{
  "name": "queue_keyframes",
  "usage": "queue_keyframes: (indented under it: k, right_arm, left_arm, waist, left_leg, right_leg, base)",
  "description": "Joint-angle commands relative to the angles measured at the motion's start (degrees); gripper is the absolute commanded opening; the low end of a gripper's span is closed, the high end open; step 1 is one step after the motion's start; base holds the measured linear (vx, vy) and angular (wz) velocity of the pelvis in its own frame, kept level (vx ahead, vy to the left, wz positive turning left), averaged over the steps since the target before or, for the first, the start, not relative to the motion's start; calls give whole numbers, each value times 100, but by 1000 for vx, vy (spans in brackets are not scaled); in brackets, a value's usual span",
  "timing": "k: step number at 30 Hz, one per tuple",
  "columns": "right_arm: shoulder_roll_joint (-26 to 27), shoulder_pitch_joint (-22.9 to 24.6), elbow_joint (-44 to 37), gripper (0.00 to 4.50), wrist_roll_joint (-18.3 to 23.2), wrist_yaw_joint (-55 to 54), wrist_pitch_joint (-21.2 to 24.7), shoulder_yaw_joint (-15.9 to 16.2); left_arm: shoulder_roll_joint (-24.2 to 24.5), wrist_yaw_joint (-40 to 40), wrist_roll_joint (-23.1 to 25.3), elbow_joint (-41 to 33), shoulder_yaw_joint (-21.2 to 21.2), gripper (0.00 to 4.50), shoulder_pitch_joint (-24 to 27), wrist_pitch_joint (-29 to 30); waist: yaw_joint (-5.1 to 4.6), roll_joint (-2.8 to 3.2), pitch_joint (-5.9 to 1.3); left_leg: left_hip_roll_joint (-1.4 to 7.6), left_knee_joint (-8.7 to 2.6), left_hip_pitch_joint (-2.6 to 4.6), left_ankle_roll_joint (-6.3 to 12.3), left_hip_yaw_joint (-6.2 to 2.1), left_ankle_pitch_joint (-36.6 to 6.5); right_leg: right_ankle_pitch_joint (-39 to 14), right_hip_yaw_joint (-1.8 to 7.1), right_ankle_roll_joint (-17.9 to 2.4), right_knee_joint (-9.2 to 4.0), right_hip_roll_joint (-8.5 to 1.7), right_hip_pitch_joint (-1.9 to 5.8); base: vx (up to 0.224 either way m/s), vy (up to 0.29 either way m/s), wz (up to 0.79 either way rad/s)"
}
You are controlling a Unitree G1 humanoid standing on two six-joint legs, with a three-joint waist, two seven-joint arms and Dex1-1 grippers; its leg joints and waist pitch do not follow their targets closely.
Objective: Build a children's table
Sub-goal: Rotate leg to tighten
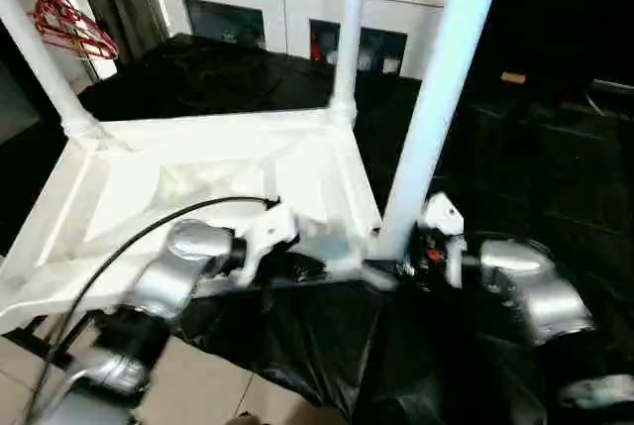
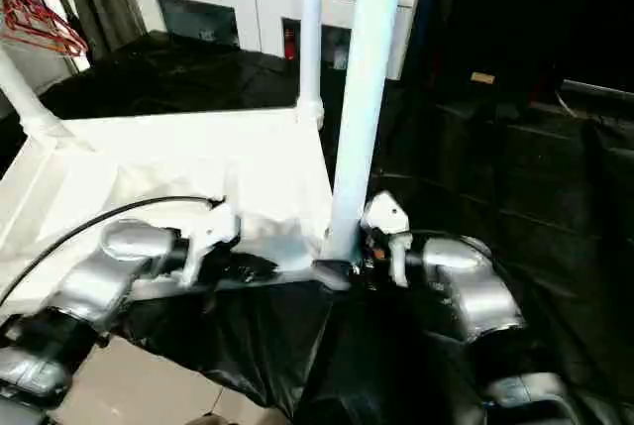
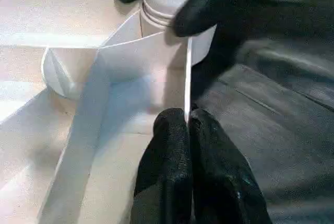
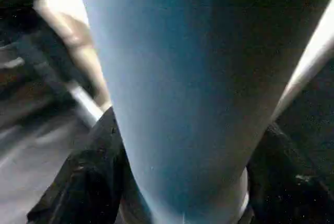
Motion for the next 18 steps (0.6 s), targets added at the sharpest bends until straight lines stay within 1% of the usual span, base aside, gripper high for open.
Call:
queue_keyframes:
  k: [1, 2, 3, 4, 5, 6, 7, 8, 9, 10, 11, 12, 13, 14, 15, 16, 17, 18]
  right_arm:
    - [245, -76, 202, 263, -114, -655, 84, -38]
    - [354, -102, 262, 263, -105, -875, 132, -87]
    - [435, -117, 301, 263, -103, -1036, 149, -119]
    - [525, -137, 352, 263, -105, -1239, 180, -155]
    - [574, -153, 392, 263, -108, -1364, 190, -181]
    - [760, -217, 555, 263, -166, -1908, 150, -265]
    - [887, -268, 687, 263, -266, -2304, 54, -319]
    - [904, -276, 707, 263, -271, -2344, 43, -327]
    - [1007, -324, 827, 263, -302, -2583, -25, -378]
    - [1162, -380, 969, 263, -281, -2787, -132, -453]
    - [1286, -400, 1024, 263, -165, -2747, -204, -518]
    - [1306, -402, 1030, 263, -145, -2737, -214, -529]
    - [1428, -407, 1013, 319, -15, -2646, -231, -596]
    - [1467, -405, 972, 333, 46, -2582, -195, -621]
    - [1477, -405, 947, 333, 76, -2538, -167, -629]
    - [1488, -407, 916, 341, 102, -2480, -139, -629]
    - [1484, -410, 907, 354, 99, -2466, -140, -622]
    - [1472, -415, 888, 354, 88, -2438, -146, -605]
  left_arm:
    - [-138, 582, 169, 136, 95, 0, -248, 136]
    - [-209, 759, 201, 217, 121, 0, -309, 193]
    - [-263, 895, 224, 280, 141, 0, -361, 228]
    - [-327, 1071, 260, 352, 164, 0, -420, 263]
    - [-372, 1185, 273, 401, 186, 0, -461, 277]
    - [-548, 1585, 305, 571, 268, 0, -608, 326]
    - [-662, 1831, 330, 691, 308, 0, -702, 315]
    - [-678, 1859, 333, 705, 312, 0, -714, 311]
    - [-773, 2024, 351, 789, 331, 0, -786, 287]
    - [-912, 2176, 354, 863, 342, 0, -866, 246]
    - [-1009, 2236, 353, 877, 330, 0, -902, 186]
    - [-1022, 2244, 354, 879, 327, 0, -906, 175]
    - [-1087, 2231, 369, 859, 269, 0, -906, 88]
    - [-1097, 2175, 380, 829, 226, 0, -885, 38]
    - [-1101, 2136, 379, 813, 207, 0, -872, 12]
    - [-1105, 2044, 366, 780, 175, 0, -845, -48]
    - [-1099, 2008, 360, 760, 164, 0, -829, -55]
    - [-1085, 1914, 345, 708, 137, 0, -789, -75]
  waist:
    - [-14, -65, -344]
    - [-24, -63, -342]
    - [-18, -66, -347]
    - [-27, -65, -349]
    - [-12, -83, -362]
    - [-11, -76, -358]
    - [-8, -65, -366]
    - [-5, -73, -374]
    - [1, -70, -378]
    - [14, -70, -383]
    - [14, -60, -387]
    - [10, -70, -393]
    - [21, -69, -387]
    - [24, -69, -386]
    - [25, -34, -386]
    - [1, -50, -374]
    - [-3, -53, -372]
    - [-4, -52, -371]
  left_leg:
    - [211, -436, 55, 86, -72, -1268]
    - [210, -434, 54, 91, -62, -1245]
    - [210, -429, 67, 86, -60, -1237]
    - [206, -428, 58, 89, -61, -1199]
    - [206, -418, 62, 112, -53, -1120]
    - [198, -411, 57, 123, -45, -1083]
    - [198, -408, 69, 90, -45, -1027]
    - [192, -406, 67, 94, -46, -1004]
    - [198, -405, 50, 114, -46, -919]
    - [198, -400, 50, 129, -46, -902]
    - [199, -396, 49, 145, -44, -878]
    - [197, -393, 49, 174, -37, -880]
    - [201, -395, 43, 216, -42, -873]
    - [204, -396, 41, 253, -44, -892]
    - [206, -399, 44, 265, -49, -909]
    - [211, -414, 34, 257, -54, -1005]
    - [207, -416, 32, 252, -54, -1035]
    - [210, -417, 42, 249, -55, -1062]
  right_leg:
    - [-1948, 262, -995, -469, -460, 273]
    - [-1879, 272, -1003, -465, -451, 258]
    - [-1826, 270, -1014, -467, -448, 257]
    - [-1710, 272, -1058, -449, -451, 266]
    - [-1589, 271, -1069, -445, -453, 274]
    - [-1536, 276, -1080, -440, -449, 266]
    - [-1447, 275, -1110, -434, -448, 255]
    - [-1409, 271, -1113, -426, -445, 268]
    - [-1257, 276, -1139, -408, -454, 276]
    - [-1190, 272, -1144, -402, -454, 283]
    - [-1062, 274, -1170, -391, -450, 278]
    - [-1004, 275, -1197, -388, -452, 287]
    - [-963, 270, -1210, -387, -455, 295]
    - [-956, 270, -1205, -388, -460, 301]
    - [-959, 272, -1208, -386, -466, 301]
    - [-1033, 262, -1195, -396, -457, 305]
    - [-1074, 260, -1186, -404, -460, 311]
    - [-1123, 260, -1181, -410, -463, 304]
  base:
    - [0, 0, 0]
    - [0, 0, 0]
    - [0, 0, 0]
    - [0, 0, 0]
    - [0, 0, 0]
    - [0, 0, 0]
    - [0, 0, 0]
    - [0, 0, 0]
    - [0, 0, 0]
    - [0, 0, 0]
    - [0, 0, 0]
    - [0, 0, 0]
    - [0, 0, 0]
    - [0, 0, 0]
    - [0, 0, 0]
    - [0, 0, 0]
    - [0, 0, 0]
    - [0, 0, 0]
